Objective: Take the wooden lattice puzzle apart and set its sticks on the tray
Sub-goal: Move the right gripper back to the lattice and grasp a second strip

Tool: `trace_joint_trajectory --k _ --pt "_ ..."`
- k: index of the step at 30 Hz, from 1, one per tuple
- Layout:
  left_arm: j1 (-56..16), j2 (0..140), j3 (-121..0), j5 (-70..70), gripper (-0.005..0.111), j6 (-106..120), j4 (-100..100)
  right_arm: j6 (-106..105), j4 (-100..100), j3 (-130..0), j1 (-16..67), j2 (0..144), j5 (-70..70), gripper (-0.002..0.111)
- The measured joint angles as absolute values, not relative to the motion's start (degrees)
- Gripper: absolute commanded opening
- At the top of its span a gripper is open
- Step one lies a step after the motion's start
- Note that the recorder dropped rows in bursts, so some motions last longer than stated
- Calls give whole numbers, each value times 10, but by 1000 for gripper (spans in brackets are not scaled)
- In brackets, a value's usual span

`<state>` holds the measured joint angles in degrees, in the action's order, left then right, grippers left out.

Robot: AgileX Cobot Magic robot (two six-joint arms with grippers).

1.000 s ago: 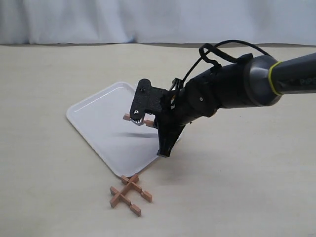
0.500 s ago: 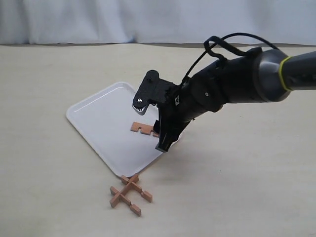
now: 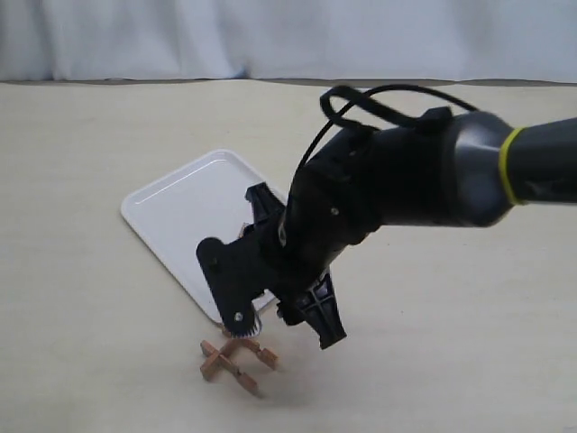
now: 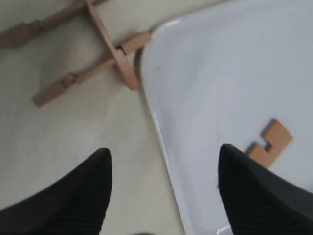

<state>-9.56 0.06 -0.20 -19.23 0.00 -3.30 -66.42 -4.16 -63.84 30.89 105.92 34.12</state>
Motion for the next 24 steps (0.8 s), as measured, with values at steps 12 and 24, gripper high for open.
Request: trace_joint_trajectory --k 12,24 --pt "-96 1 -2 -192 0 0 -33 -709 -51 -638 353 1116 280 44" --pt "-96 1 -2 -192 0 0 -33 -709 -51 -638 353 1116 275 11"
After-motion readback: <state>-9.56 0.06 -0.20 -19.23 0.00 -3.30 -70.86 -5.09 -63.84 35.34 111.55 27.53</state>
